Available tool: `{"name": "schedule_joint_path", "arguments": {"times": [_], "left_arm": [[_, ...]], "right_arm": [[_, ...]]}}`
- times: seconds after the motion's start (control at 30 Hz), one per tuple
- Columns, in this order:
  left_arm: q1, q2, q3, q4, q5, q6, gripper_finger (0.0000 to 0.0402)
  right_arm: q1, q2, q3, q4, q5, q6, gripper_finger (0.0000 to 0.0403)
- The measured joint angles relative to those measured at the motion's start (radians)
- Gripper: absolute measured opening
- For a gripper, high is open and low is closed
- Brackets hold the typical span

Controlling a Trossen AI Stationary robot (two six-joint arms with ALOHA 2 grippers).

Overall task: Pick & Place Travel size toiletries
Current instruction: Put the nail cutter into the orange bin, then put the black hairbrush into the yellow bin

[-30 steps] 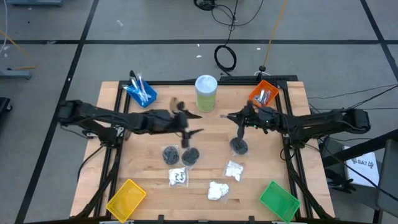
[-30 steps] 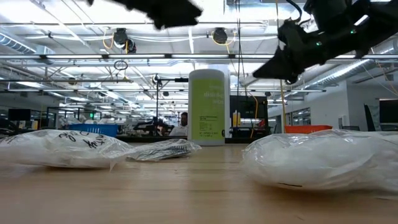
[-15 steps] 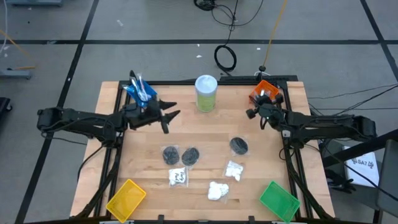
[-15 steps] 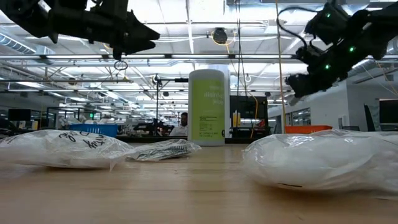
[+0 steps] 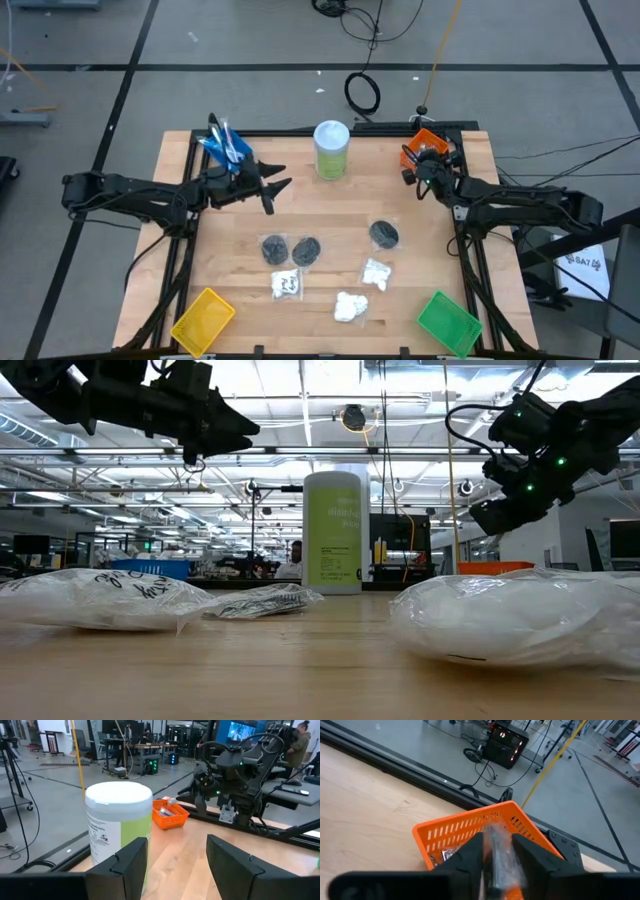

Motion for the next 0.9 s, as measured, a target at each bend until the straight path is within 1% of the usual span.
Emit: {"name": "schedule_joint_path", "arguments": {"times": [0.27, 0.37, 0.43, 0.5, 0.57, 0.7, 0.77, 0.8, 0.83, 0.9], "left_arm": [[0.000, 0.000, 0.000, 0.000, 0.000, 0.000, 0.0200], [0.000, 0.000, 0.000, 0.000, 0.000, 0.004, 0.0200], [0.000, 0.000, 0.000, 0.000, 0.000, 0.007, 0.0200], [0.000, 0.000, 0.000, 0.000, 0.000, 0.007, 0.0200], [0.000, 0.000, 0.000, -0.001, 0.000, 0.008, 0.0200], [0.000, 0.000, 0.000, -0.001, 0.001, 0.008, 0.0200], [0.000, 0.000, 0.000, -0.001, 0.001, 0.008, 0.0200], [0.000, 0.000, 0.000, -0.001, 0.001, 0.008, 0.0200], [0.000, 0.000, 0.000, -0.001, 0.001, 0.008, 0.0200], [0.000, 0.000, 0.000, -0.001, 0.001, 0.008, 0.0200]], "right_arm": [[0.000, 0.000, 0.000, 0.001, 0.000, 0.000, 0.0191], [0.003, 0.000, 0.000, 0.002, -0.001, 0.000, 0.0215], [0.011, -0.007, -0.001, 0.009, -0.040, 0.000, 0.0226], [0.020, -0.021, -0.001, 0.038, -0.127, -0.018, 0.0231], [0.036, -0.037, -0.001, 0.086, -0.260, -0.048, 0.0232], [0.109, -0.039, -0.001, 0.177, -0.658, -0.070, 0.0224], [0.178, -0.026, -0.001, 0.174, -0.819, -0.070, 0.0220], [0.218, -0.018, -0.001, 0.157, -0.866, -0.050, 0.0218], [0.261, -0.008, -0.001, 0.142, -0.885, -0.025, 0.0218], [0.345, 0.022, -0.001, 0.119, -0.870, 0.006, 0.0219]]}}
